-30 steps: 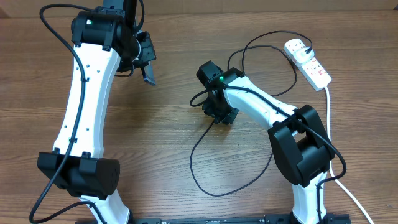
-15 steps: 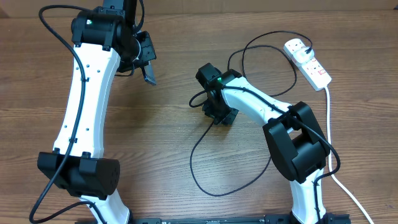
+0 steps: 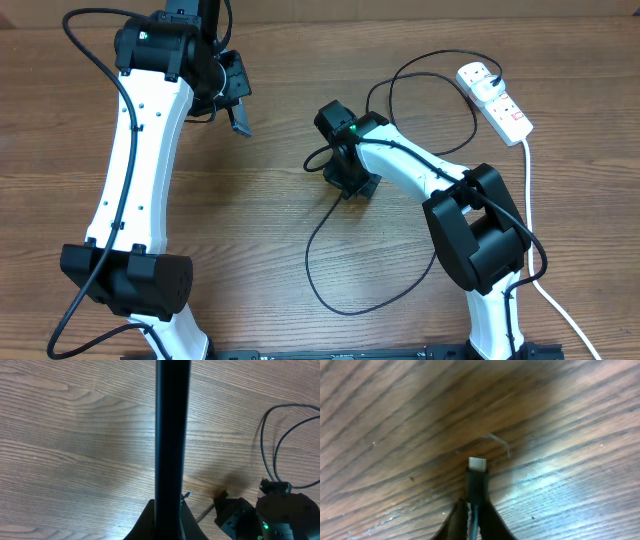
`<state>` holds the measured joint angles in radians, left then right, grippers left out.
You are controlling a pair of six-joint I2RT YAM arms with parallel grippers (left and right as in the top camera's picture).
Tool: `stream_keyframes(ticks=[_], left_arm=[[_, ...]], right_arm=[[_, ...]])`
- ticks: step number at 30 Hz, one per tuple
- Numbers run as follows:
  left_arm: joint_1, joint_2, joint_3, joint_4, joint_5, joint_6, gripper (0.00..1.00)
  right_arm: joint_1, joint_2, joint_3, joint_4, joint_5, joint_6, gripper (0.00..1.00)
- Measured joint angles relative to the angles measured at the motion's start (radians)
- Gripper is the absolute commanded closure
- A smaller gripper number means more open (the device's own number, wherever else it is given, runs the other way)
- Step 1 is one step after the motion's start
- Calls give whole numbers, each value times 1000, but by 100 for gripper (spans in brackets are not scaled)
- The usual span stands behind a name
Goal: Plug charger to phone and switch on socket
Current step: 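Grasp the USB-C plug with the right gripper and lift it, then raise the phone upright with the left gripper above the plug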
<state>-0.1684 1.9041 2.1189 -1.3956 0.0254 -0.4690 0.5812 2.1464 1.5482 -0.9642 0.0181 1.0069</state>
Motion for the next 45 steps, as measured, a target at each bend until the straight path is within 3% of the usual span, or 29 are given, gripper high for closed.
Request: stream_keyframes(ticks=[7,13,21,30,37,45], left_arm=[[0,0,0,11,24,0,96],[12,0,0,104,148,0,96],[96,0,3,206,494,10,96],[124,0,4,184,798,82,96],[116,0,4,169,970,137,96],[109,0,4,93,1016,193,96]], right_arm=[[-5,0,5,-4,-64,-69,96],[-5,-32,38,-45,-134,-138,96],[-3,-342,47,-48,-315,-312,96],[65,-634,69,-50,-404,-466,96],[88,-636,69,-56,-402,-484,96],[88,-636,69,-38,-389,-483,96]])
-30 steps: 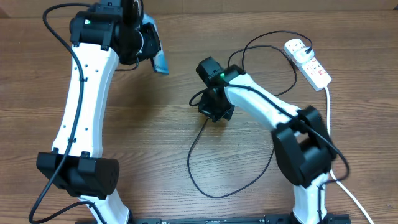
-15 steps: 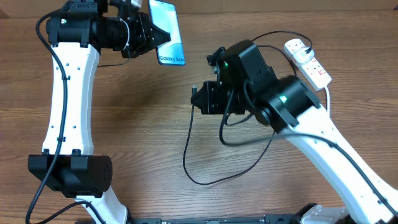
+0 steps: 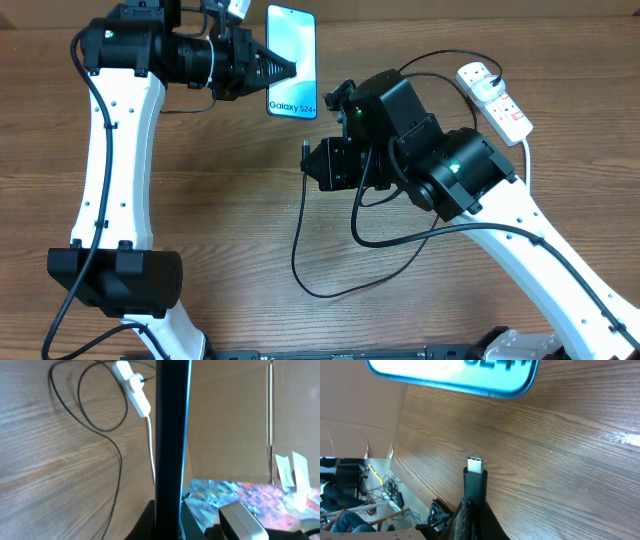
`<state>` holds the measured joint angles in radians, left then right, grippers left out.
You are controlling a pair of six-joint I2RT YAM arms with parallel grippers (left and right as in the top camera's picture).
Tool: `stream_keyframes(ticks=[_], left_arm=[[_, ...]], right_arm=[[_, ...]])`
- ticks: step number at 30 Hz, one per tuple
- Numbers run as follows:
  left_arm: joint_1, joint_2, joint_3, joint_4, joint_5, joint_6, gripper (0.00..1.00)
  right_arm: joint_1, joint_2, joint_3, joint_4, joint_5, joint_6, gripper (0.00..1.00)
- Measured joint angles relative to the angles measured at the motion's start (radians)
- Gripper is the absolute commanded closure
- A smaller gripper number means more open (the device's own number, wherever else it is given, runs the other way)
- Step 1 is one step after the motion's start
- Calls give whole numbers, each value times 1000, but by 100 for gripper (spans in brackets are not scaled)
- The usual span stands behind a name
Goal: Plug charger to phone and switch on socket
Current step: 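Raise the phone upright with the left gripper above the plug, then push the USB-C plug up into the phone's bottom port with the right gripper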
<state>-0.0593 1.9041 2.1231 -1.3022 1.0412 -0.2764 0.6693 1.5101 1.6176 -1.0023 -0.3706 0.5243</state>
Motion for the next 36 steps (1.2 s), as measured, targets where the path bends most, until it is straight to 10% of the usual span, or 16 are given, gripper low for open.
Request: stream_keyframes(ticks=[36], left_arm=[[-6,0,0,-60,47,66,96]], right_arm=[[0,0,0,74,-38,78,96]])
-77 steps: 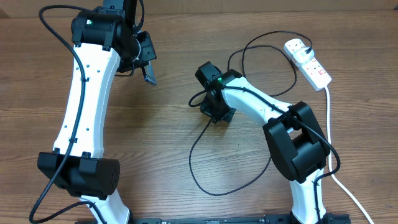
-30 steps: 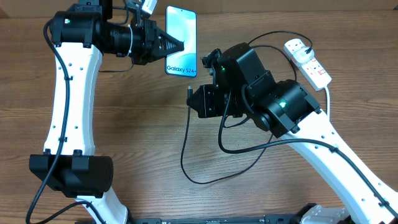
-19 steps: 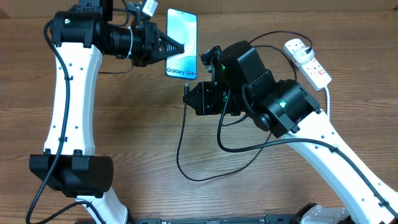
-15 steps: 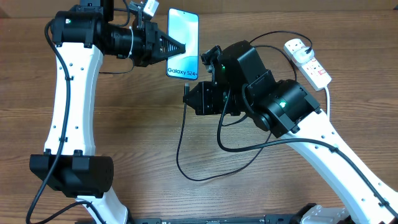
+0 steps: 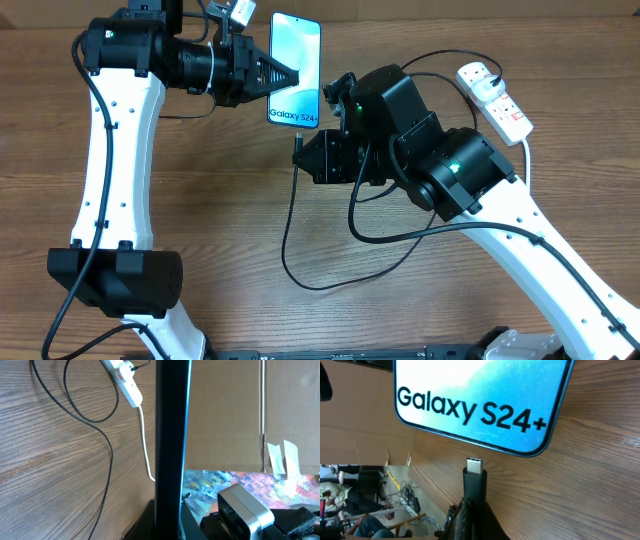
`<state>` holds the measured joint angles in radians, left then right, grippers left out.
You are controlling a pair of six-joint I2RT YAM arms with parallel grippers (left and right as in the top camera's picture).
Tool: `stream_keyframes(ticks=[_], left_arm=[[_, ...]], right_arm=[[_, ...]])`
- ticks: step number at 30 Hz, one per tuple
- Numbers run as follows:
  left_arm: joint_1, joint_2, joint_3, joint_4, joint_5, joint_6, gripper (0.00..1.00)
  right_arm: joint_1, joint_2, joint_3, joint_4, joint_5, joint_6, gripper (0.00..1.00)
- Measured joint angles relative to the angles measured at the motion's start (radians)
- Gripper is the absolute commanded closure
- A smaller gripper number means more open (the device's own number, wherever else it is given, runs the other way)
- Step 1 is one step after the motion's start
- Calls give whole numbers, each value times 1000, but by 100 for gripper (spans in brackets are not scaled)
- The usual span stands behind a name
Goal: Plug charger to phone and switch on socket
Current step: 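Push the USB-C plug up into the phone's bottom port with the right gripper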
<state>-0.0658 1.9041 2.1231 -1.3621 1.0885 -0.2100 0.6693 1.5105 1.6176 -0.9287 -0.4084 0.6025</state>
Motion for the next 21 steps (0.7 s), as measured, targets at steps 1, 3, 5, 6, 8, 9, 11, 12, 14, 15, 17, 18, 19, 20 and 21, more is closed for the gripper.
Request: stream_keyframes(ticks=[1,3,5,6,8,9,11,12,14,15,17,18,19,20,21], left_arm=[[0,0,0,0,0,2,96],[0,0,0,0,0,4,96],[0,0,0,0,0,4,96],[-2,0,0,0,0,4,96],[-7,0,0,0,0,4,96],[-12,0,0,0,0,4,96],[-21,0,0,0,-1,4,96],[-27,0,0,0,-1,4,96],[-33,0,0,0,-1,4,96],[-33,0,0,0,-1,4,96],[-36,0,0,0,-1,4,96],[-36,0,0,0,-1,4,96],[-37,0,0,0,-1,4,96],[-37,0,0,0,-1,4,96],[-37,0,0,0,-1,4,96]], right_arm=[[0,0,0,0,-3,0,96],[0,0,0,1,-4,0,96],[0,0,0,4,-6,2,96],[0,0,0,7,-6,5,96],[0,0,0,11,-7,9,96],[0,0,0,12,-6,11,96],[0,0,0,11,-7,14,96],[0,0,0,11,-6,15,96],[0,0,0,12,-7,16,96],[0,0,0,11,-6,18,96],[0,0,0,11,-6,19,96],[0,0,0,11,-6,19,96],[0,0,0,10,-6,19,96],[0,0,0,11,-6,19,96],[0,0,0,10,-6,19,96]])
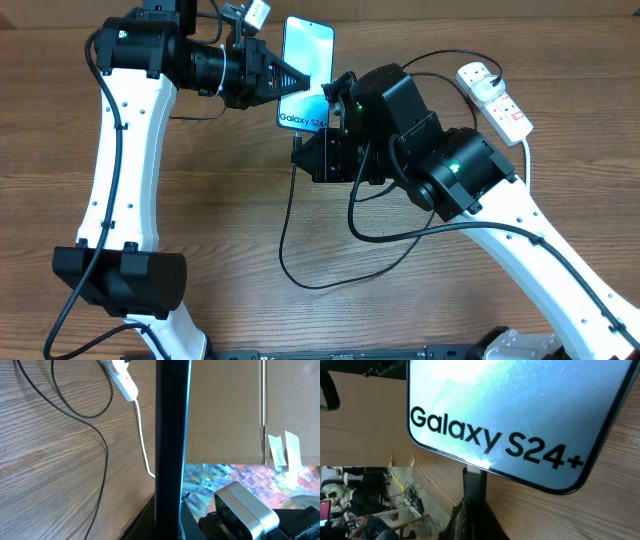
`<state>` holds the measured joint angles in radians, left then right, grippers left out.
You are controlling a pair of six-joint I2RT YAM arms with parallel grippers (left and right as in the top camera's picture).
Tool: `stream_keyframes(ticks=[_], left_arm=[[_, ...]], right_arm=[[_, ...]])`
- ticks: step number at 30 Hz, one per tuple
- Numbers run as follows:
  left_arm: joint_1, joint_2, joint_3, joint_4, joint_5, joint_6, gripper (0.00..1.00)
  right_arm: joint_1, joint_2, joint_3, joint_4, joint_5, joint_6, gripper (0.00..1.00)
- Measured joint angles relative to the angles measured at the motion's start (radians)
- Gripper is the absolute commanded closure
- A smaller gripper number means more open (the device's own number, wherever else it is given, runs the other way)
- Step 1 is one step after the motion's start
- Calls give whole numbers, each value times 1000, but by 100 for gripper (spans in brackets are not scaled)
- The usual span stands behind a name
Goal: Plug charger to phone and switch on socket
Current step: 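Push the USB-C plug up into the phone's bottom port with the right gripper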
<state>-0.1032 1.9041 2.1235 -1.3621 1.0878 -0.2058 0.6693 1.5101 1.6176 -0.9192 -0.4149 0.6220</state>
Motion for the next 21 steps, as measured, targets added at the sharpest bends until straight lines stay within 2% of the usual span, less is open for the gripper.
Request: stream_keyframes(ticks=[21], left_arm=[[0,0,2,14,-53,-1,96]], right_arm=[[0,0,0,-16,10,3,96]])
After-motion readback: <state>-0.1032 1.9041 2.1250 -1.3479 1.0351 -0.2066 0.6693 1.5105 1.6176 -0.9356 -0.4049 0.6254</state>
